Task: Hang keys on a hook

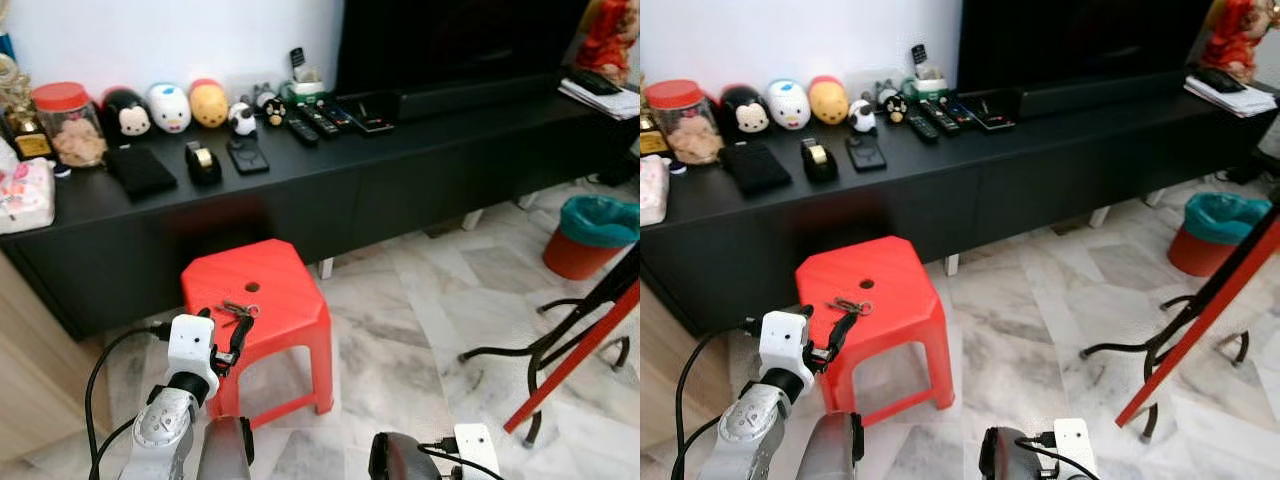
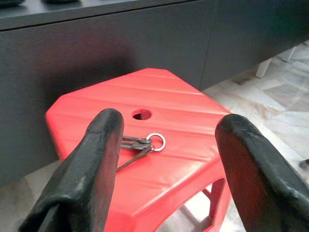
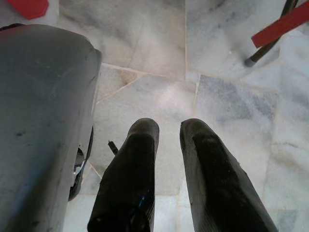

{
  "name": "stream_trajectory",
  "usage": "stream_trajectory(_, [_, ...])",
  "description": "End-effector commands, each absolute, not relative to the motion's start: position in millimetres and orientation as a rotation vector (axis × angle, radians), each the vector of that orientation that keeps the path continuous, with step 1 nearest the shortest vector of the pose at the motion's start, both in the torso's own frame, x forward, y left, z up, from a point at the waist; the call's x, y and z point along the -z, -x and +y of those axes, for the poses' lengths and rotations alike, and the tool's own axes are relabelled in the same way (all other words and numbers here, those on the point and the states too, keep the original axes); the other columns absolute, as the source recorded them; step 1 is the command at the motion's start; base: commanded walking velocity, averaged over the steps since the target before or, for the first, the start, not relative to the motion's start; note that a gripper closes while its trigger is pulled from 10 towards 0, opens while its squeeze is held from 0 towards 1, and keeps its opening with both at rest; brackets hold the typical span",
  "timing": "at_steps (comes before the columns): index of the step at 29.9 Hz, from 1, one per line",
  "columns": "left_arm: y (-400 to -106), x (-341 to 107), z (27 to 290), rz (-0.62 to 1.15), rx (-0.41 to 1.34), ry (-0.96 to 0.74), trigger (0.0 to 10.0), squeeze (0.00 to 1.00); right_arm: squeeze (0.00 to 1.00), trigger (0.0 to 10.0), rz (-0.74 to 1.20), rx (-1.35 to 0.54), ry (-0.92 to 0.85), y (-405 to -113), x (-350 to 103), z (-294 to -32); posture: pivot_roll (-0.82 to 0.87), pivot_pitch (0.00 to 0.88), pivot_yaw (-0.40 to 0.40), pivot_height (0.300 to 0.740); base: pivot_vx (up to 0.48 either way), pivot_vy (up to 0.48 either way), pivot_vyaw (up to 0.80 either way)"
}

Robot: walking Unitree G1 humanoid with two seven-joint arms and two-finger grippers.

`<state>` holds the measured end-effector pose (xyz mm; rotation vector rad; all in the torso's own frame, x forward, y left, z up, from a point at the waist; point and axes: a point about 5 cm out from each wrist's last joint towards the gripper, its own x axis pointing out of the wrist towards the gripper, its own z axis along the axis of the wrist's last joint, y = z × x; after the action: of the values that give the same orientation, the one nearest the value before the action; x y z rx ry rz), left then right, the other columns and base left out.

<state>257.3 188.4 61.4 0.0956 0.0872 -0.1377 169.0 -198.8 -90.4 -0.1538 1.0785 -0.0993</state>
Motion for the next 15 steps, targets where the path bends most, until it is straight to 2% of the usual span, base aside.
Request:
stream_trajectory(1, [-259.7, -62.4, 186.7, 0.095, 0.149, -0.115, 10.0, 0.00, 0.00, 10.0, 1.125, 0.101, 0.156, -159.0, 94.7, -200.0, 0.06, 0.042, -0.110, 0.582, 0.274, 0.000, 0.00])
stream_trajectory(15, [-261.4, -61.9, 187.0, 0.098, 0.144, -0.117, 10.0, 0.00, 0.00, 10.0, 1.128, 0.095, 0.159, -158.6, 94.9, -199.9, 0.06, 0.044, -0.111, 0.582, 0.295, 0.000, 0.00])
